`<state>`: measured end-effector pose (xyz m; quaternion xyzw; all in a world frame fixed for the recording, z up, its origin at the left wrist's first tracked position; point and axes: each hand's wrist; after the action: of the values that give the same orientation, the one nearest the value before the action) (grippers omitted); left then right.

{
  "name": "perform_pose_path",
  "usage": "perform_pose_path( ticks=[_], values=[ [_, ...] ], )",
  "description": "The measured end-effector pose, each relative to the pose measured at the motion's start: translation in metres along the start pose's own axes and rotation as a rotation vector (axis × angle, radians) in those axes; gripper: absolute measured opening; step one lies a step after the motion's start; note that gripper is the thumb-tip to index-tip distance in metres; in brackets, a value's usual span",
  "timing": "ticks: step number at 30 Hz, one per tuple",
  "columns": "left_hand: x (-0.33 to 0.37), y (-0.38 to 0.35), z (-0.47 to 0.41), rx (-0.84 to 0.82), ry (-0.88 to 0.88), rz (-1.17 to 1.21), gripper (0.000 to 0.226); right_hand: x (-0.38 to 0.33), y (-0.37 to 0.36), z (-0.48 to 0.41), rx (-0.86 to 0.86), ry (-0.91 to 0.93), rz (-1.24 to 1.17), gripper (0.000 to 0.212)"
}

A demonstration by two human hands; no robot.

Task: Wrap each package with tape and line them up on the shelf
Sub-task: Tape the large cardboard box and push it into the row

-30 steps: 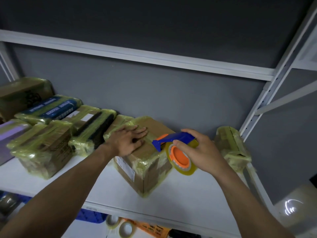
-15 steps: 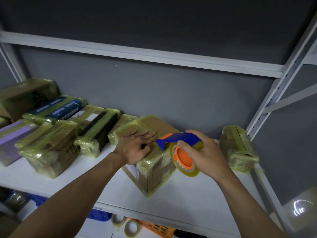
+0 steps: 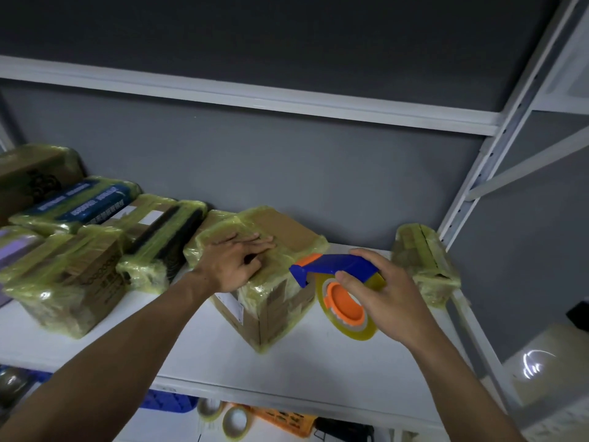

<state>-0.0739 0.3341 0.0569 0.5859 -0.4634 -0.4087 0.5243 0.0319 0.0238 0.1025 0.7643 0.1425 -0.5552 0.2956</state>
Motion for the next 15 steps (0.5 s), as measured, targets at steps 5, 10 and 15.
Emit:
perform_pose_path(
  ticks=[5,10,15],
  values=[
    [0.0,0.007,0.0,-0.076,-0.045,-0.028,0.057,0.012,-0.004,0.003,-0.062,-0.066,-0.04,0.05],
    [0.02,0.009,0.0,-0.102,-0.131,0.043,0.059,0.02,-0.005,0.005,-0.08,-0.12,-0.054,0.049],
    [0.028,-0.004,0.001,-0.101,-0.101,0.014,0.052,0.026,-0.007,0.001,-0.144,-0.167,-0.056,0.055]
  ],
)
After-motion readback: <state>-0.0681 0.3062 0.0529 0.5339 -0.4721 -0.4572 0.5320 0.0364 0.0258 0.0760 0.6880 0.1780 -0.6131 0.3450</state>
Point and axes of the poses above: each hand's wrist, its own z-axis away from the middle knuckle, its own y-axis out of the back of the hand, x = y × z, and after that the axes turned 15 degrees about -z, right-handed
